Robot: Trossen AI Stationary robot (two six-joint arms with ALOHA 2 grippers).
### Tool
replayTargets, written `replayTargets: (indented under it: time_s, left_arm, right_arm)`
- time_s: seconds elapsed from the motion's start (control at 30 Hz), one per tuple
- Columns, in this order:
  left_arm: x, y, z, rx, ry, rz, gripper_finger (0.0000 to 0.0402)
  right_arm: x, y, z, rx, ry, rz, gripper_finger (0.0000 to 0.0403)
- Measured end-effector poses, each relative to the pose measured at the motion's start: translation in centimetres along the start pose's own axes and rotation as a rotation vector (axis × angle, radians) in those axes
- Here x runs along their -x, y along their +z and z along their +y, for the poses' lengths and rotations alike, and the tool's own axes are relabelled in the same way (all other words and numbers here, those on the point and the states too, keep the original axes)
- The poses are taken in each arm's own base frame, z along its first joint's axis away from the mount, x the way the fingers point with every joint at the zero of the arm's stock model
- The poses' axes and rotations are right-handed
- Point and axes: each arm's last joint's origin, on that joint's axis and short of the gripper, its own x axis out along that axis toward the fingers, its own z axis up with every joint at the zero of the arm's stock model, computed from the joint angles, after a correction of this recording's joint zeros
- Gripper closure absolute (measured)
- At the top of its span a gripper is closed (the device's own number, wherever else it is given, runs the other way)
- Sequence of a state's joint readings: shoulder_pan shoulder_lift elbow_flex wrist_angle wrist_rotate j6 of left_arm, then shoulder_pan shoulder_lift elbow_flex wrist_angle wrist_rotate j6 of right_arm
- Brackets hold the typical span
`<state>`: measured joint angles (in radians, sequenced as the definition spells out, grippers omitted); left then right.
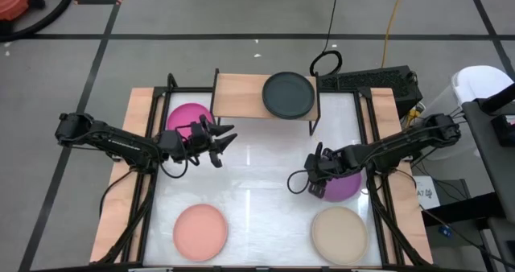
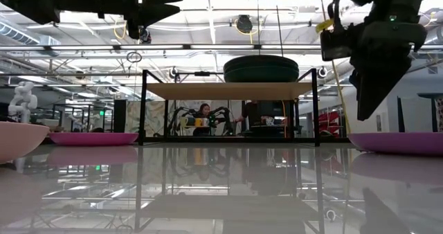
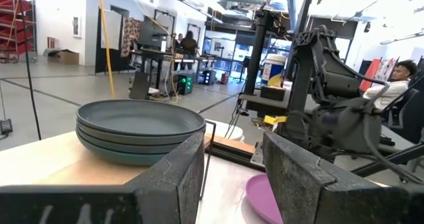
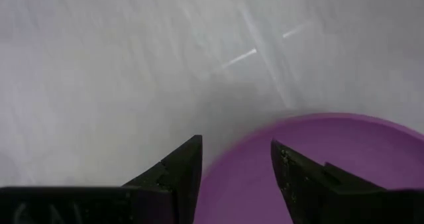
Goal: Place and stack plates onto a shelf
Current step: Put the purple plate on the shelf
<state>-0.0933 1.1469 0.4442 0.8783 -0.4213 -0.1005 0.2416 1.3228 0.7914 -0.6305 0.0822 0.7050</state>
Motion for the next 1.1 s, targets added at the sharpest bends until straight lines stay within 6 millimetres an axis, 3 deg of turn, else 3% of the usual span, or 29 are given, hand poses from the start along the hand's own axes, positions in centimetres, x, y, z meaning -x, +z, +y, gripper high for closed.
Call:
replayTargets:
  time_s: [0.2,0.5,0.67,0.9,1.1]
  left_arm:
    - [0.0,0.0,0.0,0.008,0.0,0.0,0.0243]
    - [0.0,0.0,0.0,0.022,0.0,0.0,0.0243]
    - [0.0,-0.1,0.0,0.021,0.001,0.009,0.0243]
    - [0.0,-0.1,0.0,0.021,0.001,0.012,0.0243]
    - [0.0,-0.1,0.0,0.019,0.002,0.014,0.0243]
  right_arm:
    - [-0.6,-0.2,0.3,-0.025,-0.035,0.005,0.0243]
    - [-3.9,-0.7,0.4,-0.039,-0.138,0.128,0.0243]
    - [-4.2,-0.7,0.4,-0.033,-0.147,0.137,0.0261]
    - [-2.5,-0.6,0.4,0.008,-0.093,0.089,0.0379]
    - [0.8,-0.1,0.7,0.063,0.084,-0.032,0.0398]
